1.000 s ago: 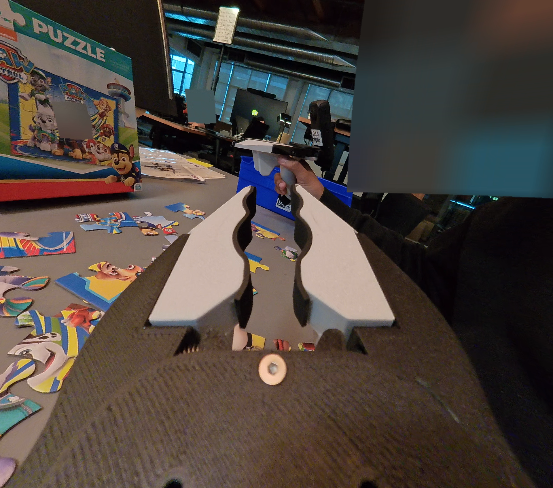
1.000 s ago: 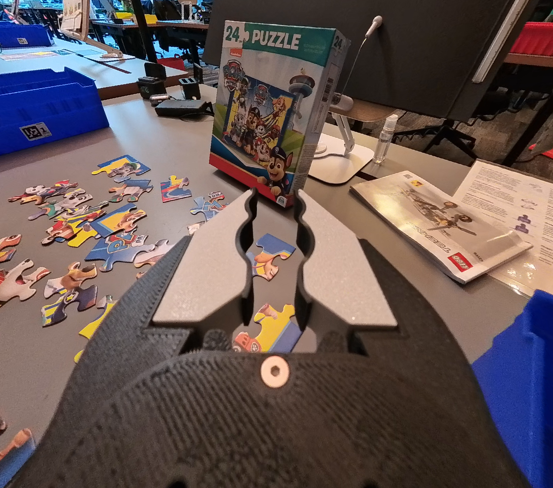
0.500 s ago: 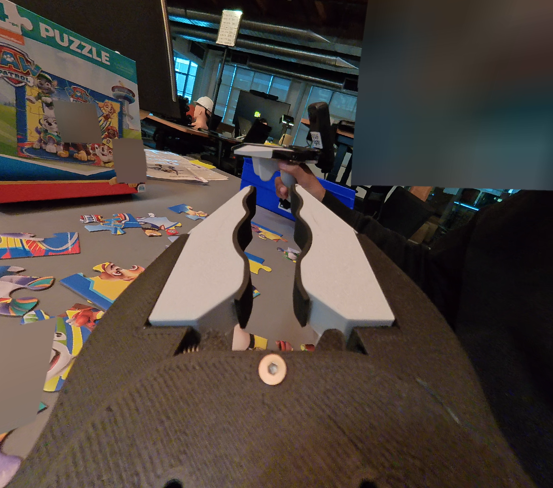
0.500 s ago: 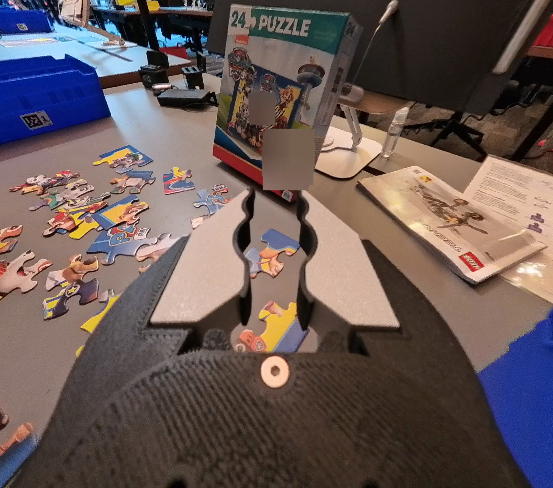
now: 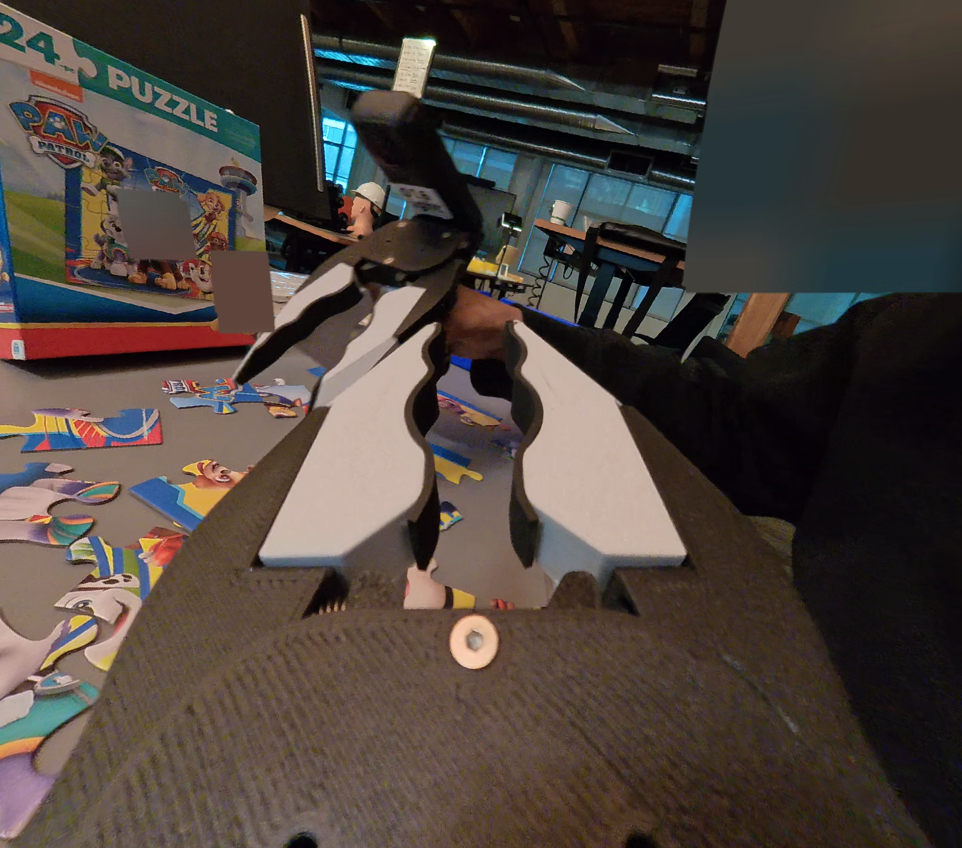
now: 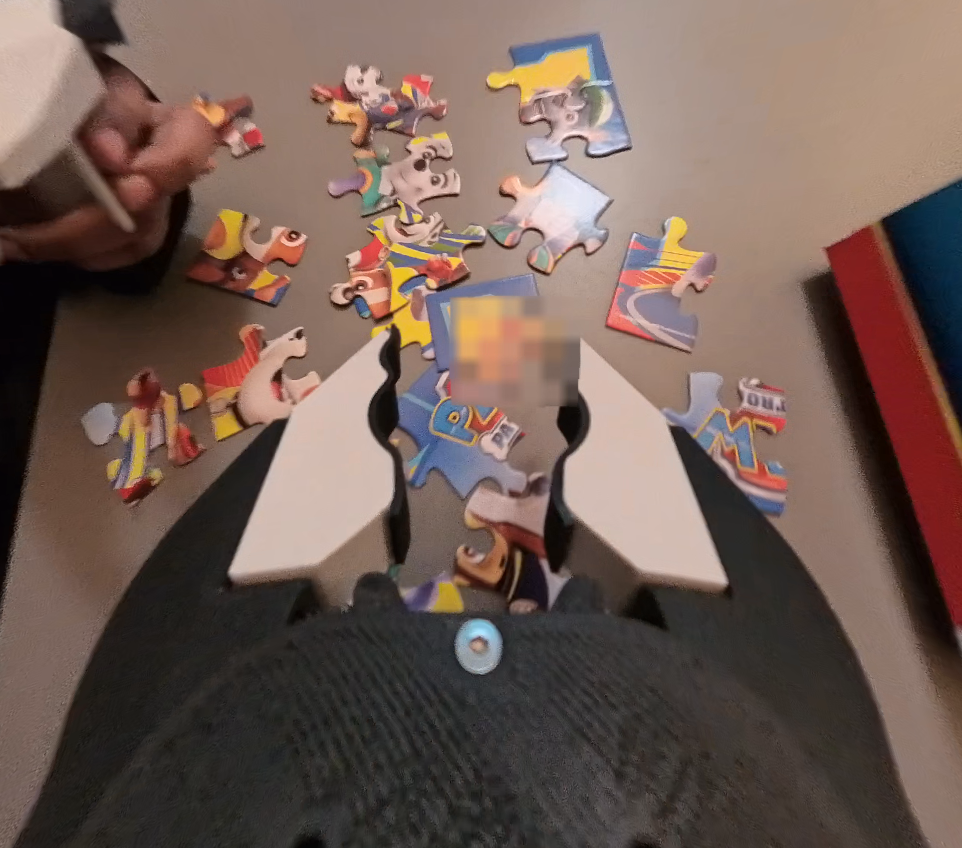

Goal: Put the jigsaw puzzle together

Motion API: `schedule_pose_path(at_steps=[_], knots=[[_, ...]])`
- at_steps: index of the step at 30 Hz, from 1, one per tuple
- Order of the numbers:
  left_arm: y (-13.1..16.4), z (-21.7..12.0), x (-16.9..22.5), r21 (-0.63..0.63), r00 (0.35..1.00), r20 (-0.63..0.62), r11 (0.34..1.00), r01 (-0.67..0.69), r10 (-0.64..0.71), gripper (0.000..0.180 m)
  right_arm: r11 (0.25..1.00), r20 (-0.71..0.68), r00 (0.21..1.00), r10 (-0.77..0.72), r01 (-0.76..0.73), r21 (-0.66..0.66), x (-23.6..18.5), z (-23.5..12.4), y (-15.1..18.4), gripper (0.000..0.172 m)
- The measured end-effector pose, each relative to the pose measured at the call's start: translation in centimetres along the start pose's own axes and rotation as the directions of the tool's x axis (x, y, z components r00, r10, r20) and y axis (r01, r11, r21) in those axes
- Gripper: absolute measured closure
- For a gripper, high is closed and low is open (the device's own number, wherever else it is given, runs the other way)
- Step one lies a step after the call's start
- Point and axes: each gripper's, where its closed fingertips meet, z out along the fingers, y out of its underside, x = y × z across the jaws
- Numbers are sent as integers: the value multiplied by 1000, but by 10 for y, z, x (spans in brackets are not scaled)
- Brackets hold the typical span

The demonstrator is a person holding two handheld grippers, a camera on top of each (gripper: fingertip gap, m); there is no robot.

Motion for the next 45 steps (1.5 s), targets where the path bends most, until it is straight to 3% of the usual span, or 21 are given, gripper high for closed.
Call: schedule_pose_path(at_steps=[6,11,14,17,21,25,30,31,35,38,41,45], knots=[[5,1,3,-28,999,2,999,-45,45,161,981,31,998,-56,61,-186,9,43,22,101],[2,-1,1,-12,1000,2,1000,-15,15,161,972,51,995,-83,92,-217,2,45,28,100],[1,-2,0,-7,1000,7,1000,-13,13,160,969,36,994,-101,107,-224,0,45,29,113],[0,-2,-1,-1,1000,14,1000,-9,9,161,968,8,994,-109,108,-228,1,42,31,113],[-5,-6,-9,28,999,49,1000,12,-13,159,985,-27,995,-98,93,-146,-2,29,22,113],[-9,-12,-30,60,986,157,997,52,-61,149,996,-60,997,-57,61,69,-16,-1,-10,113],[-1,-22,-60,91,919,299,966,240,-257,145,945,-203,975,-88,146,293,-41,-45,-45,114],[0,-20,-56,100,912,266,950,297,-313,144,932,-238,966,-101,176,318,-47,-51,-51,114],[-10,-9,-30,119,883,95,886,448,-460,145,902,-372,918,-138,272,335,-64,-61,-61,113],[-9,-4,-20,80,899,80,902,425,-431,155,900,-440,883,-165,317,298,-72,-60,-62,113],[-12,-7,-20,101,900,82,902,420,-428,180,899,-477,857,-194,350,262,-80,-58,-61,114],[-11,-13,-26,79,903,126,911,404,-411,180,908,-455,869,-196,335,250,-89,-61,-58,114]])
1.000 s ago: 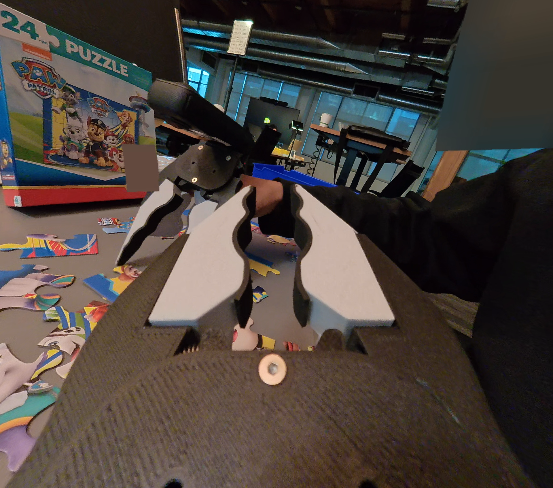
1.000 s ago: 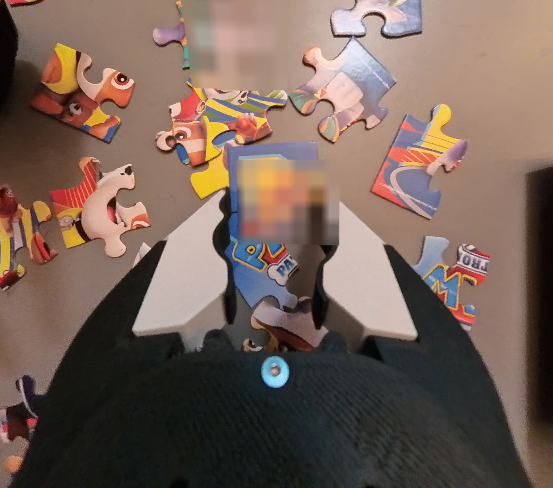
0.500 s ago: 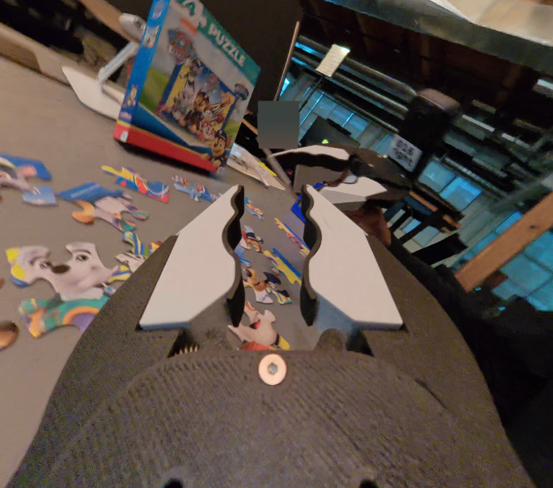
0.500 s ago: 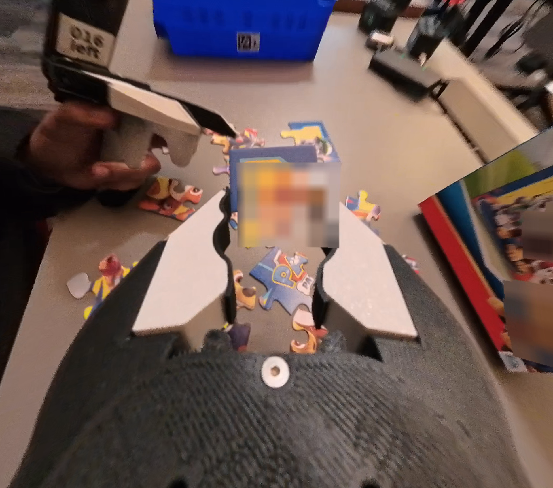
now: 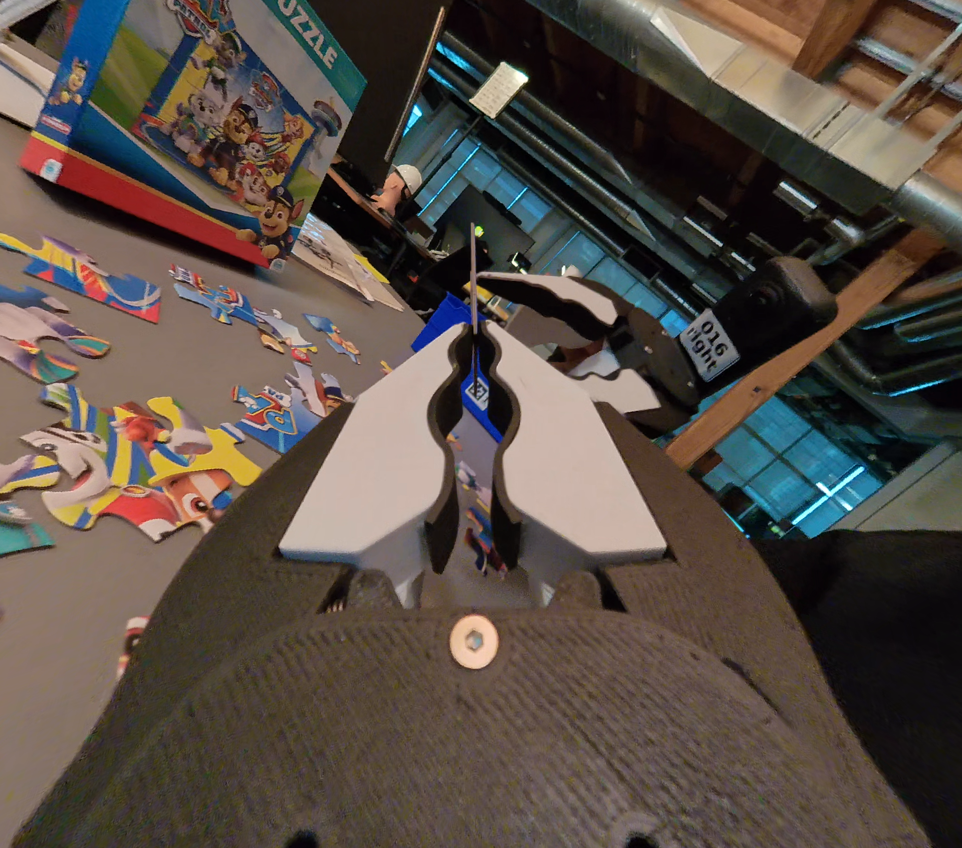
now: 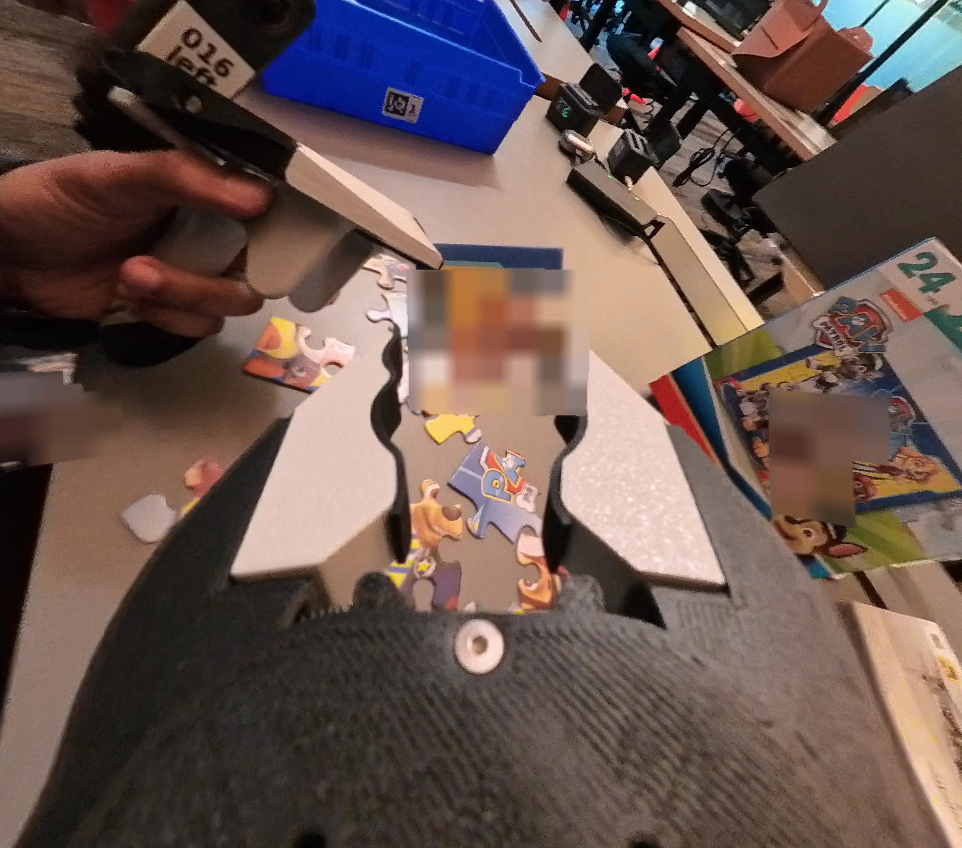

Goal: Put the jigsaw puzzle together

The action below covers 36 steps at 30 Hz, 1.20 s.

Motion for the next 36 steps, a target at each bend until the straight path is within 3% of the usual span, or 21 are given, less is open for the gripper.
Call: schedule_pose_path(at_steps=[3,6,8,11,13,16,18,22,25,28,31,33,36], knots=[[-2,-3,1,-68,996,10,994,-85,86,180,984,118,980,163,-170,47,-4,-16,-20,105],[13,-1,11,-266,976,-43,939,-217,213,180,959,199,944,263,-278,51,5,-31,-35,109],[25,-1,20,-375,954,-93,878,-298,284,180,968,229,941,247,-251,-14,5,-32,-28,116],[35,-1,30,-435,923,-142,814,-384,359,180,963,321,915,244,-191,-189,-14,-30,0,122],[51,-3,36,-498,904,-185,756,-425,386,180,954,373,889,265,-186,-234,-29,-32,6,123],[68,-3,42,-547,881,-235,693,-469,410,179,949,426,867,259,-147,-278,-47,-40,14,150],[70,0,42,-536,879,-230,700,-472,417,177,945,448,860,246,-111,-307,-54,-49,20,171],[53,9,22,-449,900,-95,789,-420,426,157,942,299,922,245,-153,-300,-22,-60,32,172],[50,13,14,-438,911,-64,809,-392,407,153,908,27,926,376,-362,-213,48,-71,55,172],[54,32,12,-447,894,-58,789,-421,444,153,796,-273,774,571,-604,-48,132,-87,107,172],[60,71,9,-465,864,-76,748,-473,498,153,654,-424,574,700,-754,58,181,-92,170,172],[69,102,-2,-517,844,-101,697,-496,526,150,542,-426,450,785,-832,120,195,-87,198,172],[74,151,-37,-588,791,-103,605,-538,603,152,378,-324,306,895,-907,187,200,-78,216,172]])
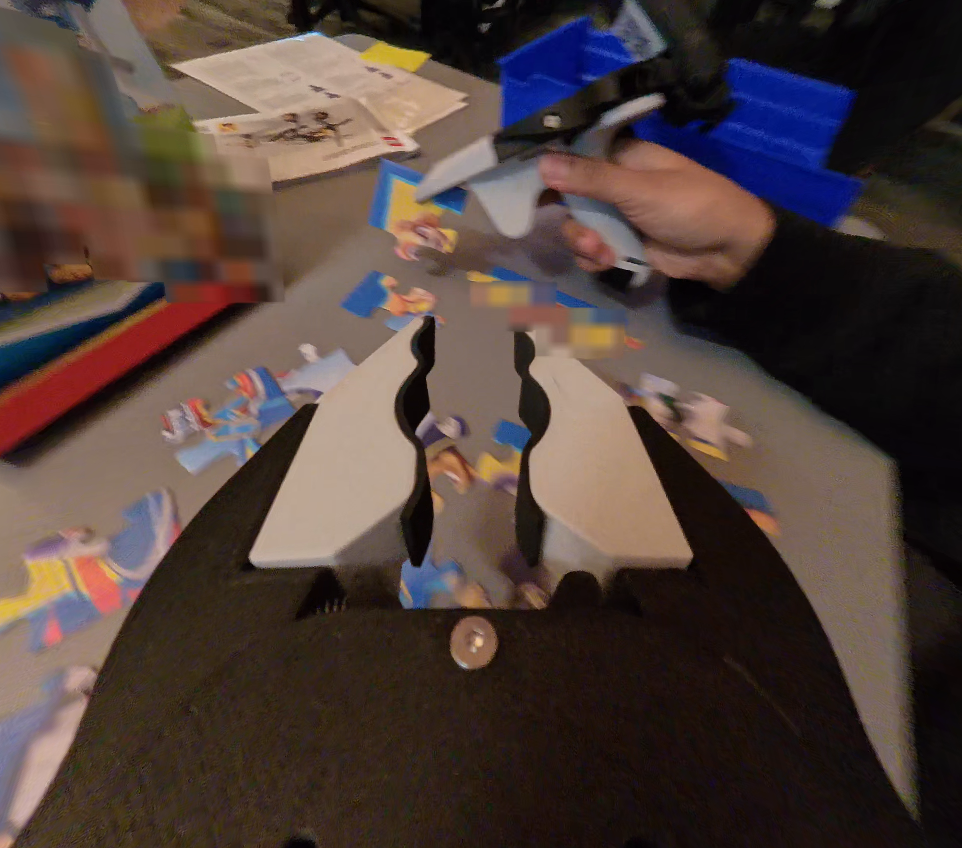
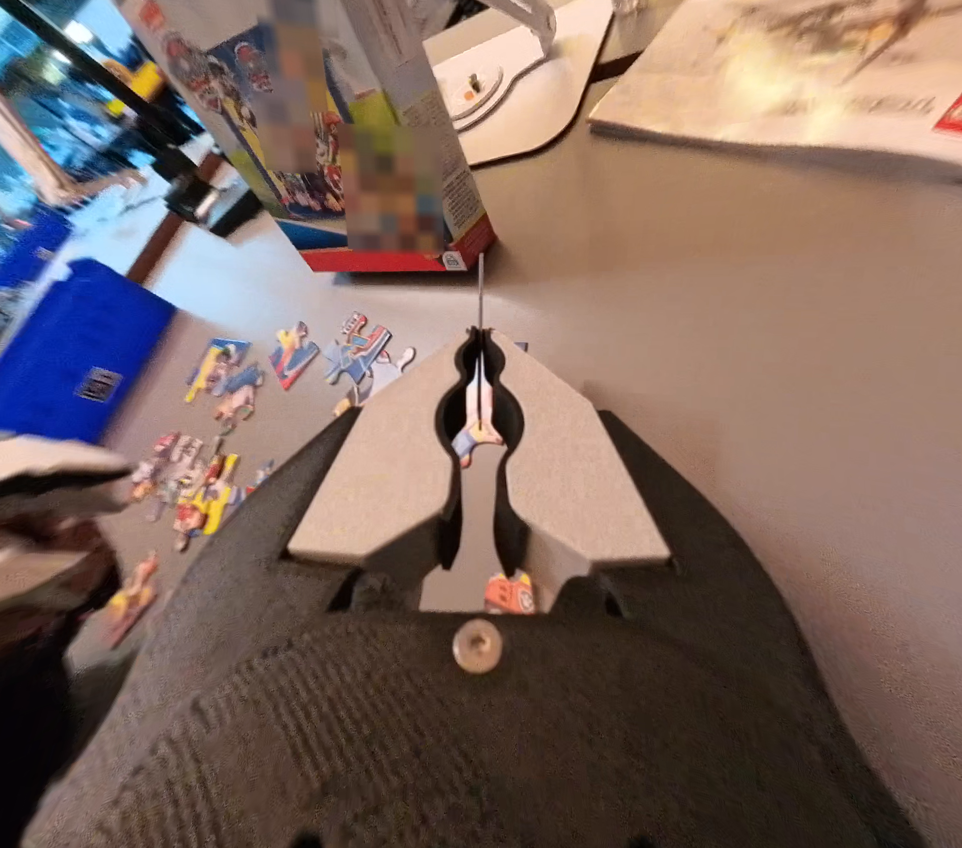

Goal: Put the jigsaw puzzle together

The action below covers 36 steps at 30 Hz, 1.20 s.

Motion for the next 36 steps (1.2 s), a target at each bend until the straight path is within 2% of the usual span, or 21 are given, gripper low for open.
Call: schedule_pose_path(at_steps=[3,7,10,12,15,18,22,25,27,28,33,36], knots=[[-5,39,-35,-29,997,76,1000,1,1,160,1000,-8,1000,5,-5,-28,7,3,7,172],[3,75,-45,-159,997,27,984,78,-75,157,999,0,1000,27,-27,-42,13,9,8,172],[21,94,-54,-303,999,35,952,44,-35,151,996,14,999,41,-39,-86,14,13,16,172],[31,104,-58,-369,999,36,929,23,-10,147,993,-21,1000,5,-7,-114,20,12,22,161],[38,114,-61,-406,999,42,914,3,15,146,991,-65,997,-40,31,-128,30,6,24,134],[45,120,-60,-440,998,33,897,-34,55,146,988,-86,992,-95,83,-129,32,-3,21,124],[48,124,-61,-473,997,23,879,-58,78,143,947,-65,955,-288,274,-169,23,-3,23,135],[49,124,-61,-476,996,18,877,-66,84,143,851,-90,864,-496,463,-247,25,4,33,147],[52,125,-62,-484,995,20,872,-73,94,144,809,-88,823,-561,524,-265,23,11,36,161],[54,125,-63,-493,994,23,867,-80,105,144,802,-80,817,-572,536,-265,21,16,36,172],[58,124,-65,-502,993,31,861,-80,111,149,821,44,864,-502,492,-289,0,27,45,172],[58,124,-66,-503,991,32,859,-100,134,146,813,28,861,-508,489,-316,7,26,45,172]])
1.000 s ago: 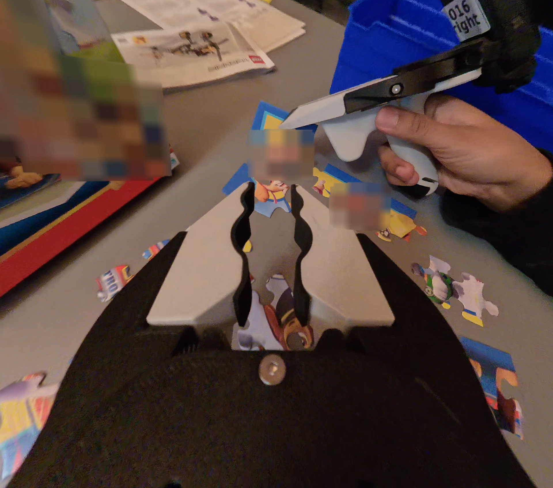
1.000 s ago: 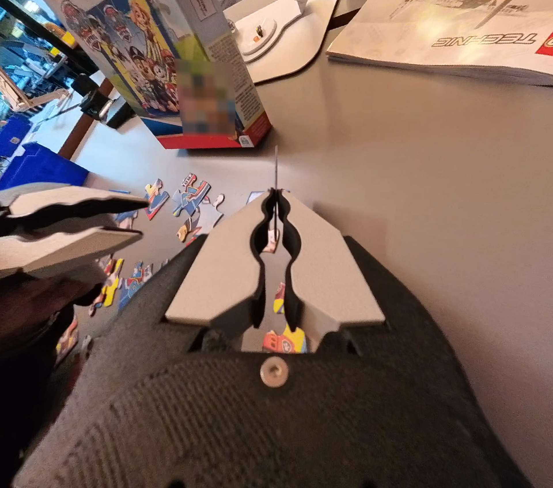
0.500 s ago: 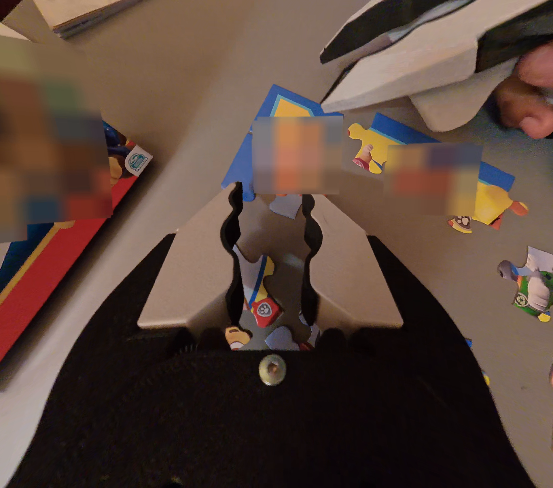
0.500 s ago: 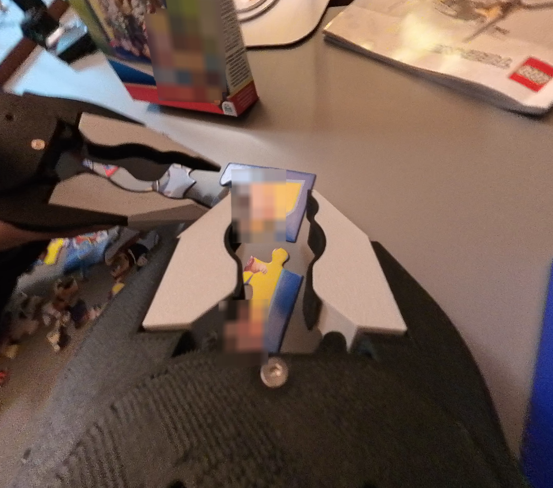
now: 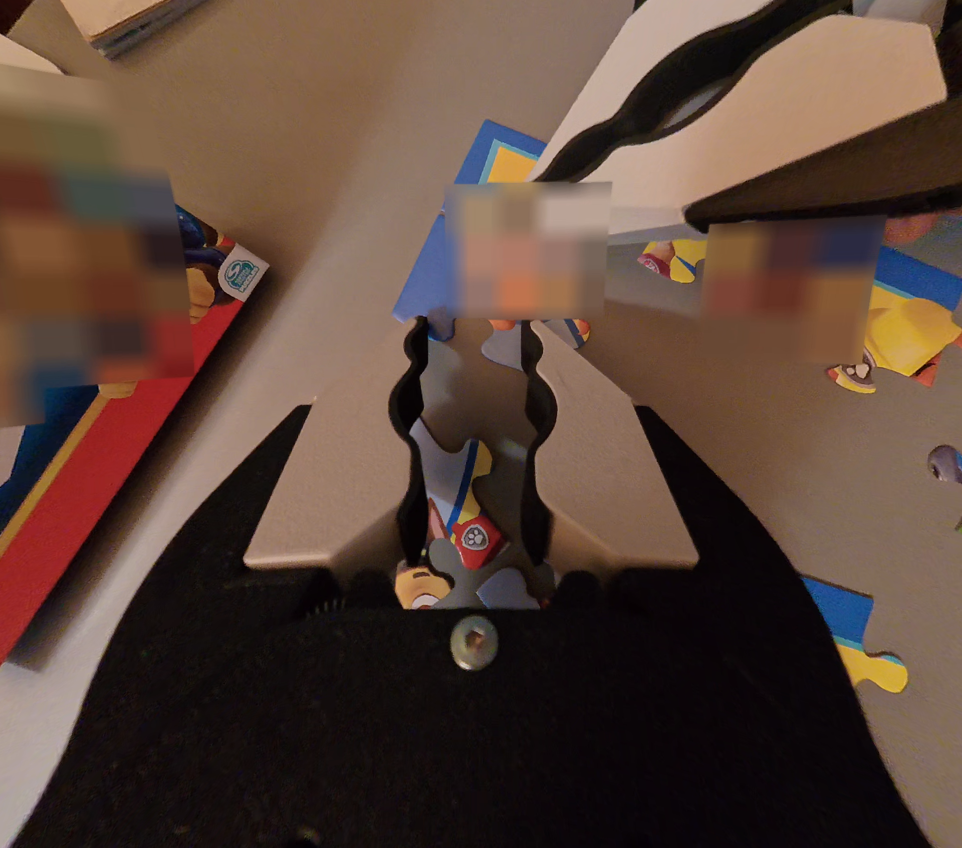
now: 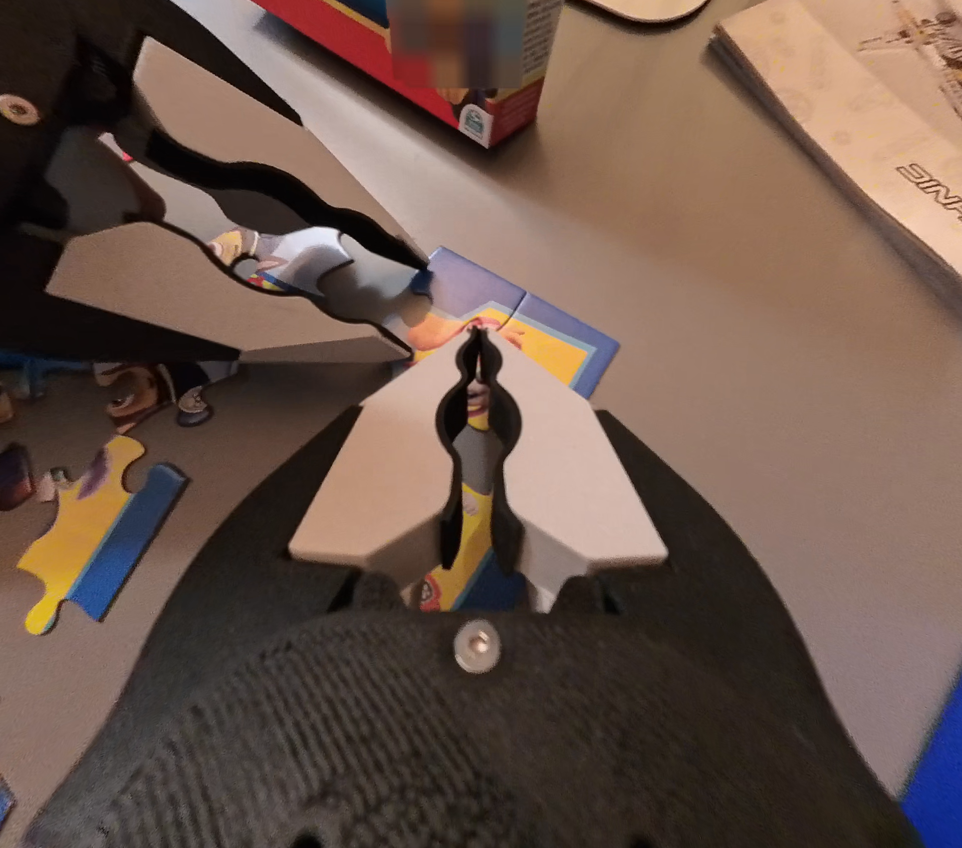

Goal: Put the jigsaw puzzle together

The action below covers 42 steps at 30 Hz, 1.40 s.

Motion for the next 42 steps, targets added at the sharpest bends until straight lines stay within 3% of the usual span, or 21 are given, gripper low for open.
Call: schedule_pose_path(at_steps=[15,23,26,28,32,37,42], knots=[[-2,2,0,11,1000,-19,1000,10,-10,144,996,47,999,5,-1,-89,-3,11,7,172],[-2,3,0,15,1000,-20,1000,-1,1,144,991,91,990,111,-104,-81,-3,11,7,172],[-2,3,0,11,1000,-20,1000,-3,4,144,995,73,996,42,-35,-91,-2,10,7,172],[-2,3,0,11,1000,-19,1000,-4,4,144,999,31,999,20,-19,-43,6,3,-1,172],[-2,3,0,22,1000,-19,1000,-6,6,144,989,-21,994,110,-107,99,30,-26,-21,172],[-2,3,0,20,1000,-26,1000,-13,14,144,990,-40,992,118,-120,-69,33,-9,14,172],[-2,3,0,14,999,-34,1000,-25,25,144,989,-101,991,93,-104,-106,39,-12,22,172]])
